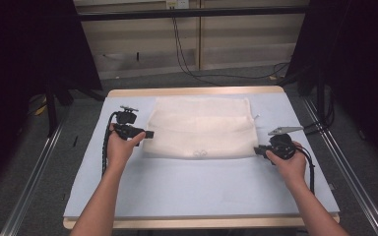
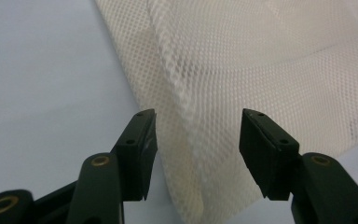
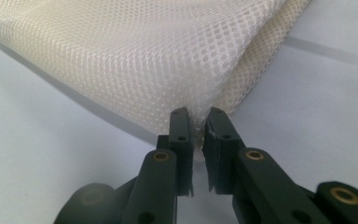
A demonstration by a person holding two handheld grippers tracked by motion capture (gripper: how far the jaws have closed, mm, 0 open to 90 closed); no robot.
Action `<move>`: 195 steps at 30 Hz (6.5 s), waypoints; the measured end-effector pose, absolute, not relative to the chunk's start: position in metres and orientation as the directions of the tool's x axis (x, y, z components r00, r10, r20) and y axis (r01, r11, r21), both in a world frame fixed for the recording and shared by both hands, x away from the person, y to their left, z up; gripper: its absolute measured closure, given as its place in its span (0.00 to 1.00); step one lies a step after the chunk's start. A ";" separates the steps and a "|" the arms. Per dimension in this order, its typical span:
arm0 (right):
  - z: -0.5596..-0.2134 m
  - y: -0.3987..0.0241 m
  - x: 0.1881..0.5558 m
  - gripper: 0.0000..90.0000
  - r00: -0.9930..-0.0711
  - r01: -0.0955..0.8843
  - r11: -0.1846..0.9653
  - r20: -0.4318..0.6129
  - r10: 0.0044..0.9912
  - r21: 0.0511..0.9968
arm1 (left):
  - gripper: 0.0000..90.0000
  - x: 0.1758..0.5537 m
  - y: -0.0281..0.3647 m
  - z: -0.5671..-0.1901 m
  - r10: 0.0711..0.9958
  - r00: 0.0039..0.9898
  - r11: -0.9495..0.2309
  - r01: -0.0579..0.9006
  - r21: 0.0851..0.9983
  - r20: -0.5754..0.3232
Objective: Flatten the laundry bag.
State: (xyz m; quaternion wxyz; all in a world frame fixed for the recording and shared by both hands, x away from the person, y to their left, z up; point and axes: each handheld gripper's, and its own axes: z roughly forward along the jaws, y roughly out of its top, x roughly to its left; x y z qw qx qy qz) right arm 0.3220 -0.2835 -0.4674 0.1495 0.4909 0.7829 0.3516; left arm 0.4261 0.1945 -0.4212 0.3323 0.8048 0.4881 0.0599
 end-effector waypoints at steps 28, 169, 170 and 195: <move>-0.466 -0.282 0.344 0.90 -0.479 0.675 0.265 0.136 0.867 0.688 | 0.92 0.467 0.187 -0.413 0.791 0.571 -0.316 0.689 0.652 -0.219; -0.435 -0.289 0.329 0.61 -0.355 0.660 0.051 0.251 0.901 0.750 | 0.94 0.341 0.216 -0.446 0.657 0.664 -0.304 0.666 0.681 -0.356; -0.436 -0.288 0.333 0.57 -0.348 0.665 0.048 0.252 0.903 0.746 | 0.94 0.342 0.216 -0.446 0.656 0.665 -0.304 0.665 0.682 -0.357; -0.441 -0.312 0.268 0.94 -0.474 0.635 0.096 0.288 0.832 0.766 | 0.93 0.322 0.217 -0.442 0.637 0.673 -0.299 0.665 0.684 -0.376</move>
